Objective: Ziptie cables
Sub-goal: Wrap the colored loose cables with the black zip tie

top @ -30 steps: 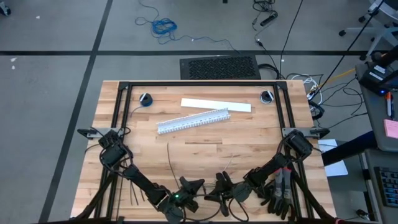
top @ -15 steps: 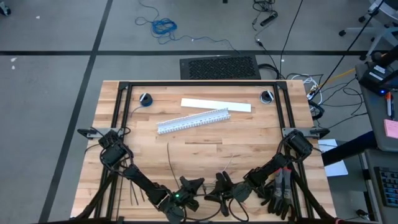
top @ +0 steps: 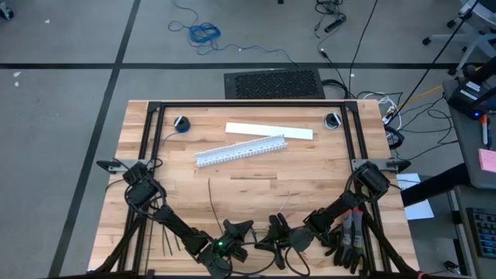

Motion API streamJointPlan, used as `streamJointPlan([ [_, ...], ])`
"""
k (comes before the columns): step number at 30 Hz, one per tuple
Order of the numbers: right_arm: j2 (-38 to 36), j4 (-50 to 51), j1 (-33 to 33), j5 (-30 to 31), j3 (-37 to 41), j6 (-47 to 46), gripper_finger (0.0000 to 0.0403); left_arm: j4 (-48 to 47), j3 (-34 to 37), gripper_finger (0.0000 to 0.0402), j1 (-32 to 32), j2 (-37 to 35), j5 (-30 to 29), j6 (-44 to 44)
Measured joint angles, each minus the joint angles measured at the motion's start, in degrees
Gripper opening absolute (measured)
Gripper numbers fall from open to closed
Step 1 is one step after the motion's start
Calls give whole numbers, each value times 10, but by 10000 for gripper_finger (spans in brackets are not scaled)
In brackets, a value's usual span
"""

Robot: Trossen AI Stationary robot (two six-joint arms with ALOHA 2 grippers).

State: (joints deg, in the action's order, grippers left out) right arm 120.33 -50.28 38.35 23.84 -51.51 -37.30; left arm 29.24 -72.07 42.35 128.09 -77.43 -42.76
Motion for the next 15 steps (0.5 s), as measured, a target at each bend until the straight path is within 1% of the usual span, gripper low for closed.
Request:
streamJointPlan([
  [15, 0, 3, 0, 4, 0, -3, 0, 1, 0, 0, 0, 0, 0, 2],
])
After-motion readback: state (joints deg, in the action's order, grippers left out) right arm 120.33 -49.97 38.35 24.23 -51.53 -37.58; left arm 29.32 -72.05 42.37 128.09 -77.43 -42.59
